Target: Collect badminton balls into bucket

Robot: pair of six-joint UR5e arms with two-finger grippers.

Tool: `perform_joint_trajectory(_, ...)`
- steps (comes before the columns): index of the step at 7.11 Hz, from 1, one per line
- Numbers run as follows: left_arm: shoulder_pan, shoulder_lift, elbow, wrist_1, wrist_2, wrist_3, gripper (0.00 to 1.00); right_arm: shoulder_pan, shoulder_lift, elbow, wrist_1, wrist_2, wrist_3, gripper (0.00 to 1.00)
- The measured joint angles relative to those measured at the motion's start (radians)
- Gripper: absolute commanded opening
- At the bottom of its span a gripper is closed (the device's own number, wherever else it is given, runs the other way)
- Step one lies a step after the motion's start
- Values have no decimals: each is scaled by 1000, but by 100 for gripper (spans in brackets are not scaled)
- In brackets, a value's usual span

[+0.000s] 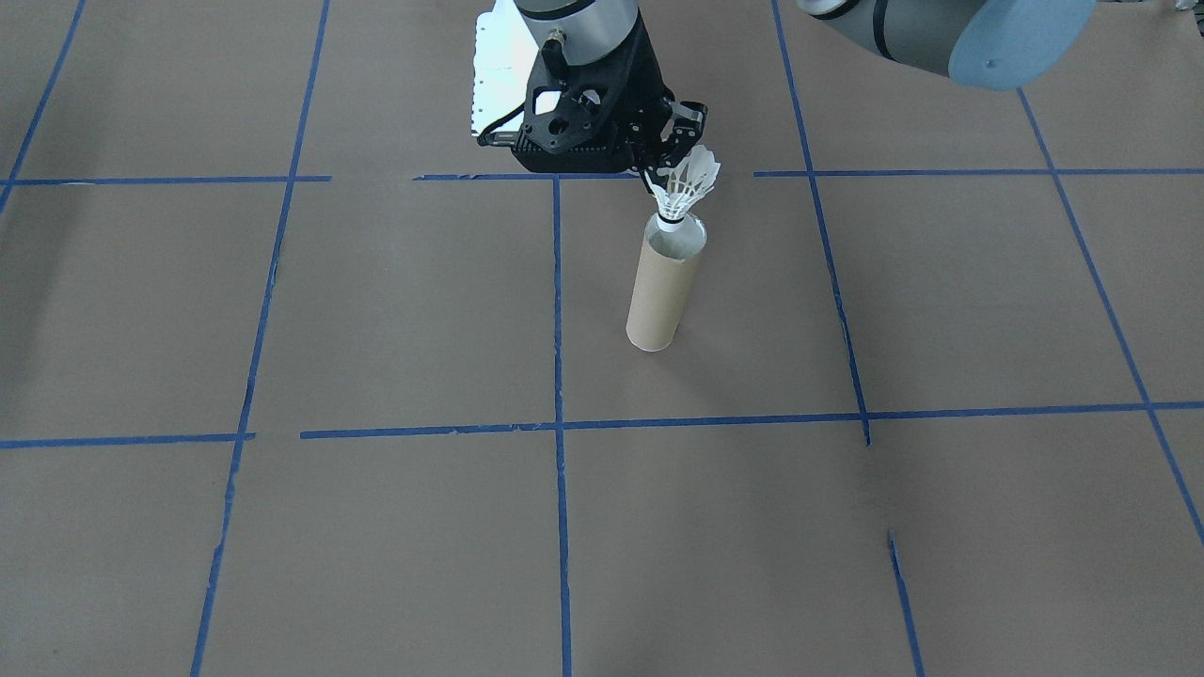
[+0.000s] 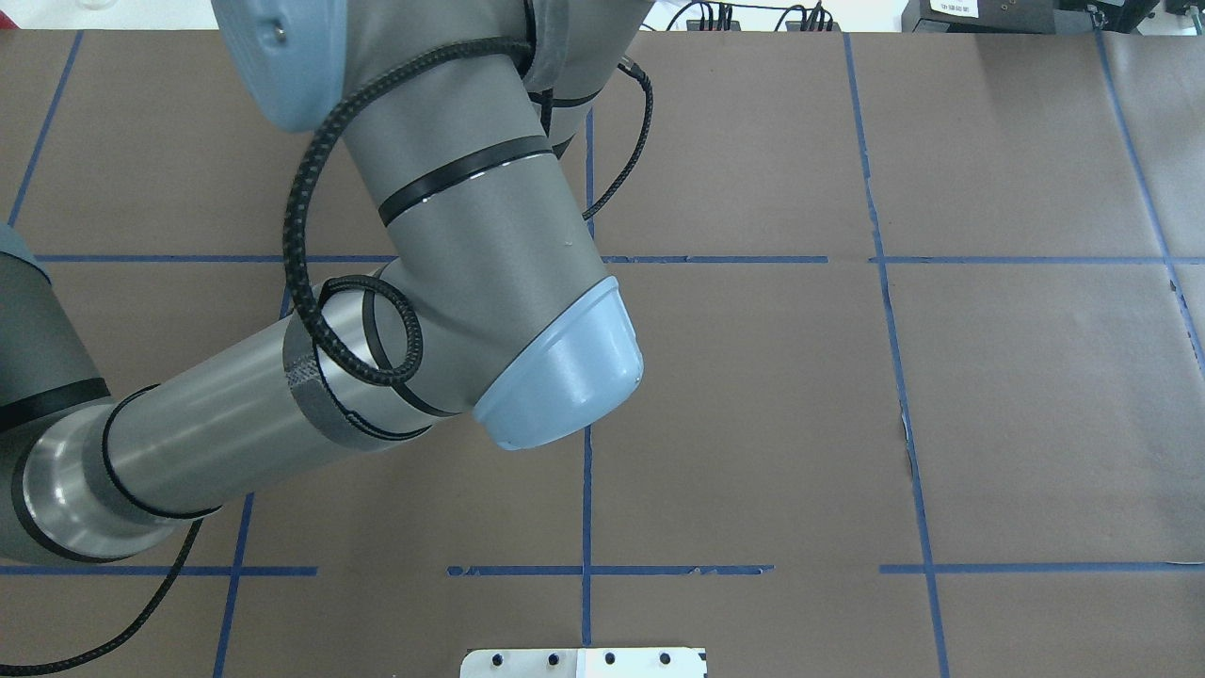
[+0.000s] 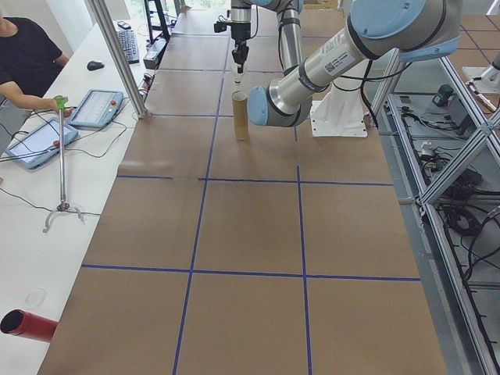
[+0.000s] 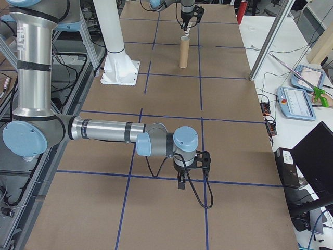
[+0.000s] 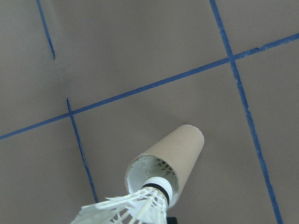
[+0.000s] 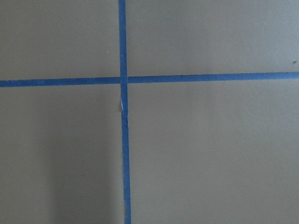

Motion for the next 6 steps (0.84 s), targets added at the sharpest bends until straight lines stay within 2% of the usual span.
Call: perform_joint_trajectory(6,2,28,-8,0,-19,21,0,0,0,0,0,0,0,100)
